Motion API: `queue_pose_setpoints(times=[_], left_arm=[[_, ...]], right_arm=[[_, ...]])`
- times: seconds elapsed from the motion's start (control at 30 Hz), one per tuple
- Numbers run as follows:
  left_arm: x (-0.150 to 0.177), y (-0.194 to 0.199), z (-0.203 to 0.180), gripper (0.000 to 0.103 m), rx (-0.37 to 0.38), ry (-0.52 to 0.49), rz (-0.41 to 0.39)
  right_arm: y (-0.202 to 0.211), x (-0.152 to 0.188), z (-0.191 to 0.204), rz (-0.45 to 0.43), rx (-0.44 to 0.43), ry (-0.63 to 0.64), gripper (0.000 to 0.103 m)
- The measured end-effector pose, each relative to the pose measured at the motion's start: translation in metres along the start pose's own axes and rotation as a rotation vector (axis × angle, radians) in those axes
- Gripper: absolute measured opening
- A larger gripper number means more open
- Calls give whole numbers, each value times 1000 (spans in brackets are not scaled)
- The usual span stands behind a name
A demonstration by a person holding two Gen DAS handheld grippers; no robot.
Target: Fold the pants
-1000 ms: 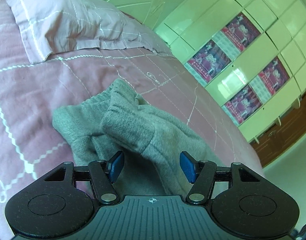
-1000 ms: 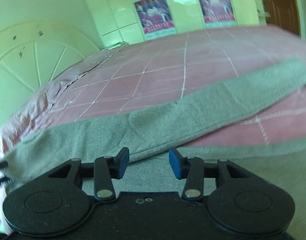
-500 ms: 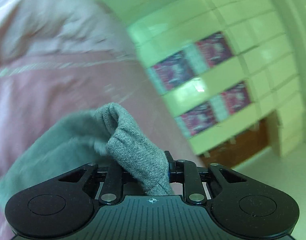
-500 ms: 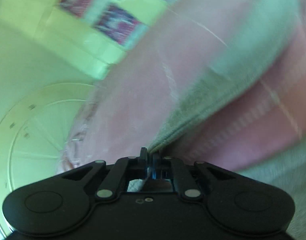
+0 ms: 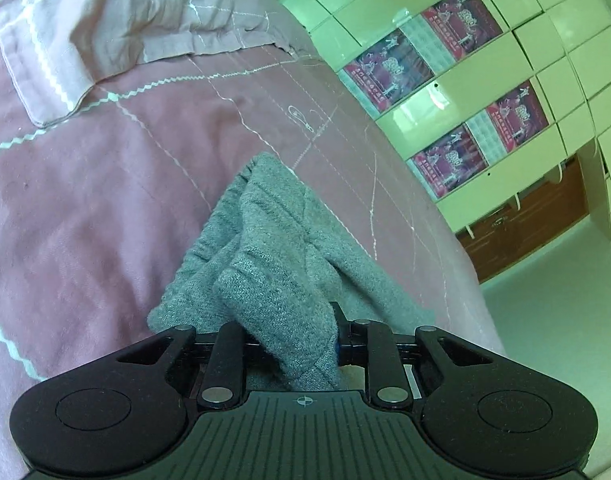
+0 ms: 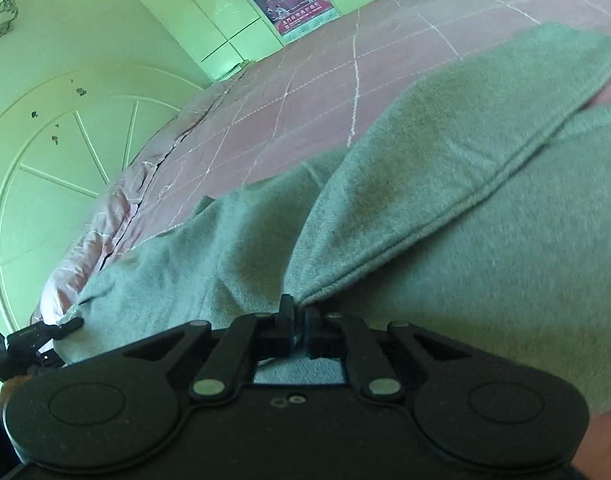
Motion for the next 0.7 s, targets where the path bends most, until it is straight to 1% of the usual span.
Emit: queue_pose_setpoints(times=[0.03, 0.1, 0.13, 0.17, 0.2, 0.23, 0.27, 0.3, 0.37, 0.47, 0.53, 0.57, 0.6, 0.63, 0.67, 0.7], left_arm=[[-2, 2, -5, 23, 6, -20, -2], [-6, 11, -18, 23, 56, -93, -28], [-7, 11, -21, 23, 49, -123, -30], [-10, 10, -19, 23, 15, -140, -10], [-15, 5, -11, 23, -18, -135, 25], [-16, -1, 1, 23, -38, -125, 60], [-16, -4, 10, 23, -19, -113, 65], [-17, -4, 9, 23, -12, -112, 63], [-19, -1, 0, 23, -28, -149, 60], [-21, 1, -8, 23, -33, -171, 56], [-20, 13, -19, 23, -10, -217, 15], [-19, 20, -24, 23, -12, -260, -8], [-18, 20, -23, 23, -43, -278, -11], [-21, 16, -19, 23, -75, -267, 8], [-25, 9, -14, 23, -111, -259, 30], [-23, 4, -10, 23, -131, -277, 37]], right_arm=[[8, -2, 3, -18, -11, 3, 0], [23, -2, 10, -59, -24, 19, 0], [30, -1, 13, -72, -22, 35, 0], [32, -2, 12, -65, -22, 36, 0], [28, 0, 9, -39, -28, 24, 0], [19, 5, 4, 0, -14, 15, 0], [8, 11, -1, 44, 13, -1, 0], [3, 14, -5, 49, 5, -24, 0], [4, 9, -3, 34, -1, -35, 0], [11, 7, 7, 15, 22, 11, 0], [28, 7, 16, -43, 2, 39, 0], [35, 7, 18, -59, 0, 52, 0], [36, 7, 18, -55, 4, 55, 0], [31, 8, 16, -34, 15, 45, 0], [19, 11, 12, 12, 32, 35, 0], [7, 15, 8, 57, 51, 27, 0]])
Point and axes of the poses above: each gripper's, at about its wrist camera, not at the fingertips, and y roughly against the way its jaws point, z to its left, x to its underside, the point moved 2 cm from there along -y, roughly the way its jaws point, and after that the axes turned 14 degrees about z, right-handed, at the moved point
